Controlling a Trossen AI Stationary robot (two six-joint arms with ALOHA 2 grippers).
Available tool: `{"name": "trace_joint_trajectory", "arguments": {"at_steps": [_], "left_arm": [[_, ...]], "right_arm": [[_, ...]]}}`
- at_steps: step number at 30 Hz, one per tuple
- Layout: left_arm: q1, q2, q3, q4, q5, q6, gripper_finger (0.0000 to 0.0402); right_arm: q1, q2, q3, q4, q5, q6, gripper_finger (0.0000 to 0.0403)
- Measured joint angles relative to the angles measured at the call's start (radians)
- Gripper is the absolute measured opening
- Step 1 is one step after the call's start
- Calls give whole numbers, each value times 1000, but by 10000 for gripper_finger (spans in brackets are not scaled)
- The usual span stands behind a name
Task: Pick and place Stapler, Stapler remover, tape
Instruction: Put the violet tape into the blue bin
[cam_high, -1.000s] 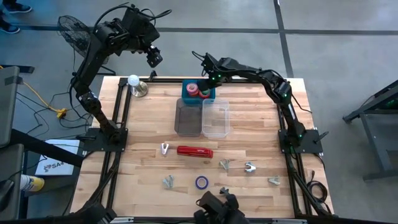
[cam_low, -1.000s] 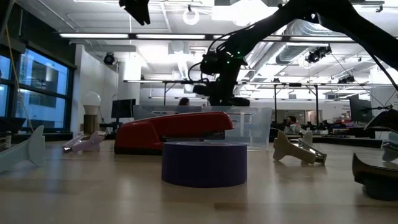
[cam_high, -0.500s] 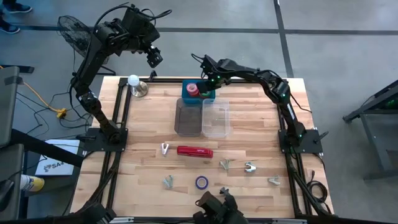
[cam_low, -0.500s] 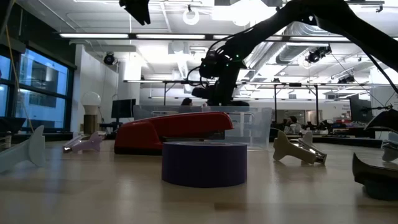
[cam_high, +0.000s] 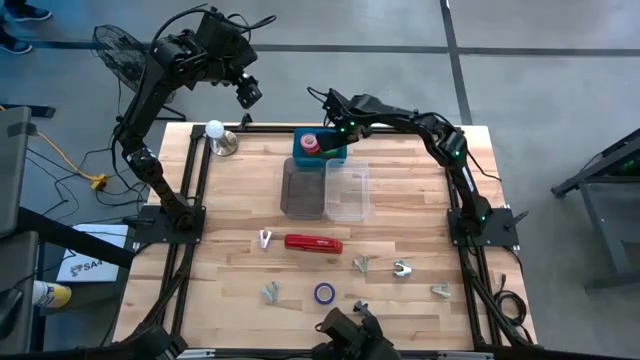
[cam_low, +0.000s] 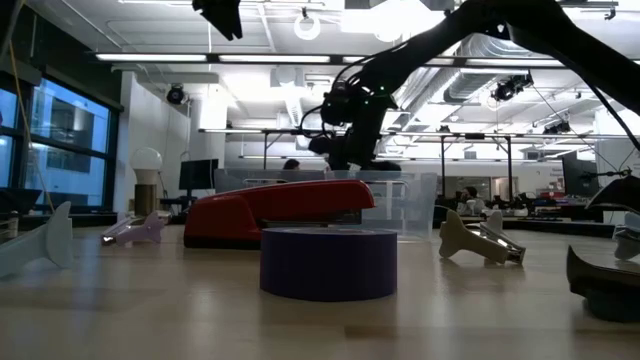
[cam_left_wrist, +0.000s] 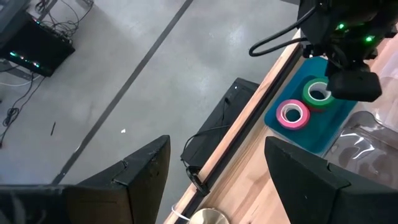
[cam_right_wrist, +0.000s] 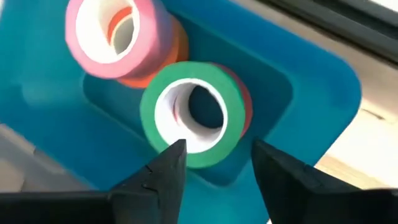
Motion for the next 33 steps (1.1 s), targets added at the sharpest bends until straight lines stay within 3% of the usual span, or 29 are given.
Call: {"name": "trace_joint_trajectory", "arguments": {"at_steps": [24, 33], "left_arm": [[-3, 0, 0, 12, 11, -49, 257], [-3, 0, 0, -21, 126, -121, 257]], "right_arm": [[18, -332, 0, -61, -3, -159, 177], [107, -462, 0, -73, 97, -301, 177]]}}
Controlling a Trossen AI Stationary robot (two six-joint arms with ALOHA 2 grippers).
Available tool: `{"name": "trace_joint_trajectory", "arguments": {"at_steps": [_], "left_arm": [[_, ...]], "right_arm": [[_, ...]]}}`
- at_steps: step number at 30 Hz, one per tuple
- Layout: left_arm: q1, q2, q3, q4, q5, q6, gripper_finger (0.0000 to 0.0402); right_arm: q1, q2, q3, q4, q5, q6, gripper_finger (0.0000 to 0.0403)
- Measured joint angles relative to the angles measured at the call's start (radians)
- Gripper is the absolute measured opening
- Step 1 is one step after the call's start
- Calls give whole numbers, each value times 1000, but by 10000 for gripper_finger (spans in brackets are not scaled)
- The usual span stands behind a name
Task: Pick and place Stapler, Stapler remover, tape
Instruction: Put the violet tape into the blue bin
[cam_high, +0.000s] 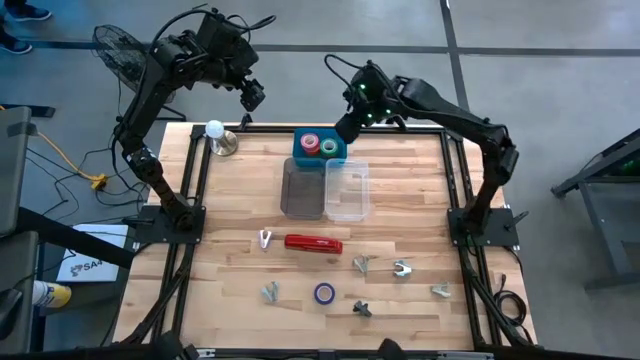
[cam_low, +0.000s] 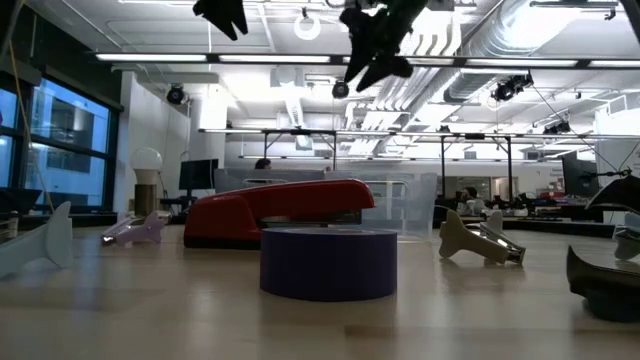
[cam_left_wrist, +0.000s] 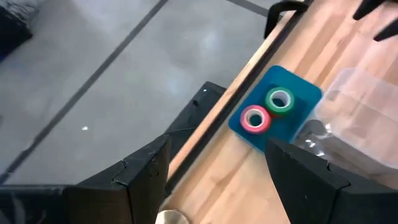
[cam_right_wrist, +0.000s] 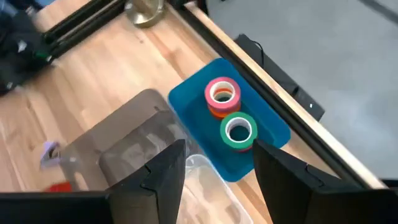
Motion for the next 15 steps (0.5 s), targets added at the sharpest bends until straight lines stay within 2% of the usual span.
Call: {"name": "trace_joint_trajectory", "arguments": {"at_steps": [5, 10, 15], "left_arm": [[0, 0, 0, -19, 48, -23, 257], [-4, 0, 0, -66, 146, -22, 257], [-73, 0, -20, -72, 169, -26, 257]], "right_arm": [[52, -35, 0, -50, 24, -88, 177], [89, -56, 0, -100, 25, -166, 177], [109, -95, 0, -136, 23, -222, 177]]}}
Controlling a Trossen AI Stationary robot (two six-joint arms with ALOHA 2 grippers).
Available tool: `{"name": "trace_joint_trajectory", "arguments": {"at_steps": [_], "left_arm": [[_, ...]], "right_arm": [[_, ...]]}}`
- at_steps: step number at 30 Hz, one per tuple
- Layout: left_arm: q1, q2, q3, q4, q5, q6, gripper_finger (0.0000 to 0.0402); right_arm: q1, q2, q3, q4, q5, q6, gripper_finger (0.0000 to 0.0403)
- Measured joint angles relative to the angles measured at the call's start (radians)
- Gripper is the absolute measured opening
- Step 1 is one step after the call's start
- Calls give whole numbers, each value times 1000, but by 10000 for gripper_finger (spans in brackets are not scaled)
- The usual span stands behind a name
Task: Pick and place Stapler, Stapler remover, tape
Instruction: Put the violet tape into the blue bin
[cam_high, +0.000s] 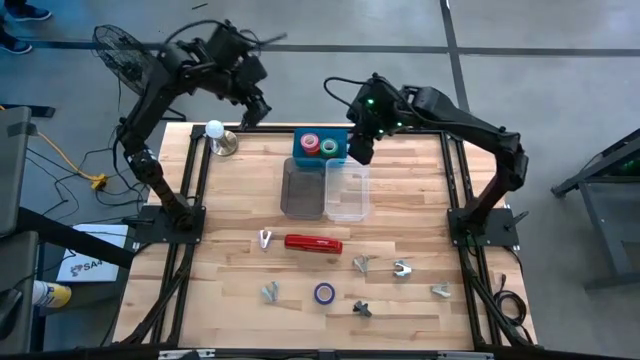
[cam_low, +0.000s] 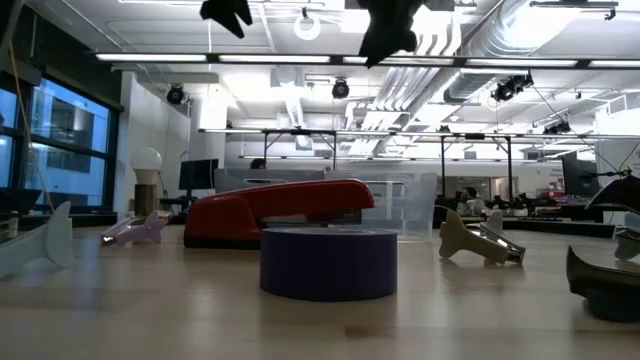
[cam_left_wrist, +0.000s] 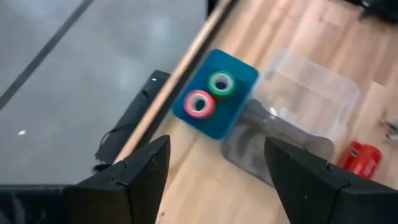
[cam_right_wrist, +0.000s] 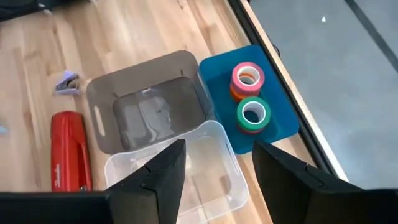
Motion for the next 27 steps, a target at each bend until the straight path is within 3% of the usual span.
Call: {"name": "trace_joint_trajectory", "arguments": {"at_steps": [8, 13, 19, 27], "left_arm": [[-168, 0, -119, 20, -76, -54, 257], [-265, 1, -201, 45, -83, -89, 257], [-398, 1, -313, 130, -78, -97, 257], [-567, 0, -444, 253, -31, -168, 257]], "right_arm": [[16, -91, -31, 1, -31, -49, 177], [18, -241, -264, 133, -92, -21, 177], [47, -459, -571, 329, -91, 76, 177], [112, -664, -790, 424, -63, 193, 177]]}}
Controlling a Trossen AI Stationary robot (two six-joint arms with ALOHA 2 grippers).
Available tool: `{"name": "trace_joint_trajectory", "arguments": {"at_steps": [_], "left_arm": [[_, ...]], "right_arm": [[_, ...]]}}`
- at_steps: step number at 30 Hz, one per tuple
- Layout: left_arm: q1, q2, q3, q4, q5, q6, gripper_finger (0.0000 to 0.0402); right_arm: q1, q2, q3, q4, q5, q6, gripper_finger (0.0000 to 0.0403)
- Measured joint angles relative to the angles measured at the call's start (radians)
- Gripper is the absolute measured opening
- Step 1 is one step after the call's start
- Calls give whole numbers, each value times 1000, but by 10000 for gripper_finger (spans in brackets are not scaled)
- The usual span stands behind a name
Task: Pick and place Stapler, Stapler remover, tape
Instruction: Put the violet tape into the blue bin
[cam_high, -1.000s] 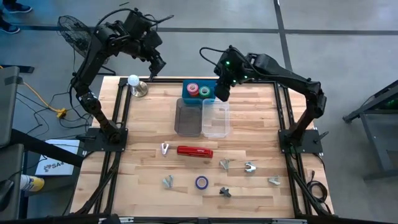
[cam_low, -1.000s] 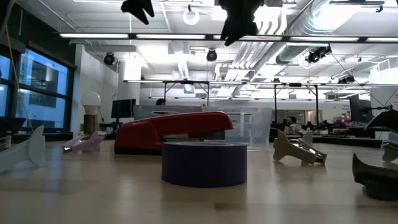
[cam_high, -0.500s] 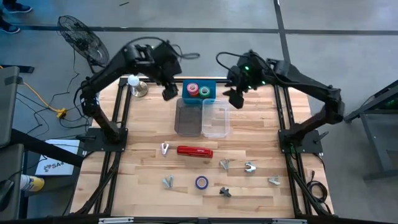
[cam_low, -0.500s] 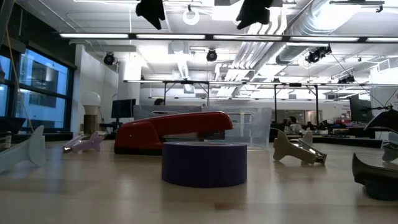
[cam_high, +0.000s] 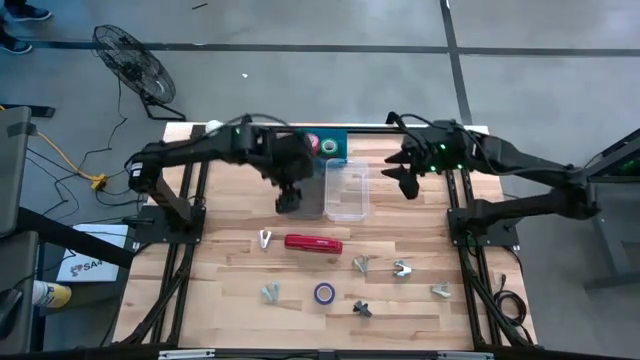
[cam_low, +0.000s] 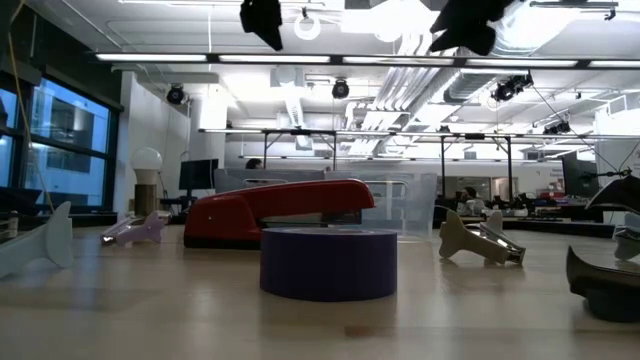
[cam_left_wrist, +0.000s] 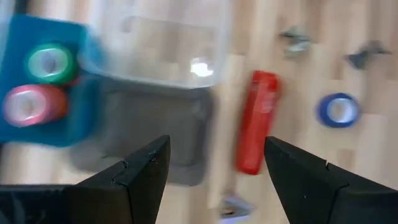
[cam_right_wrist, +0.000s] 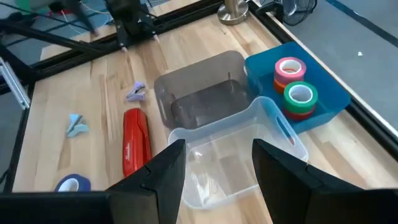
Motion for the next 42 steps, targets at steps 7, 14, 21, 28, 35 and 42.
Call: {"name": "trace_joint_trajectory", "arguments": {"at_steps": [7, 14, 21, 28, 35, 42], "left_arm": [[-149, 0, -104, 97, 4, -89, 257], [-300, -1, -255, 324, 5, -98, 257], [-418, 10, -412, 588, 2, 55, 257], [-479, 113, -442, 660, 18, 139, 257], [-496, 226, -438, 787, 59, 217, 257], [-529, 315, -441, 832, 80, 364, 257]], "right_arm": [[75, -88, -70, 3, 28, 38, 177], [152, -94, -82, 6, 43, 20, 177], [204, -94, -82, 9, 86, 18, 177], [234, -94, -82, 11, 98, 24, 177], [251, -94, -82, 5, 107, 42, 177], [251, -95, -82, -8, 108, 47, 177]]}}
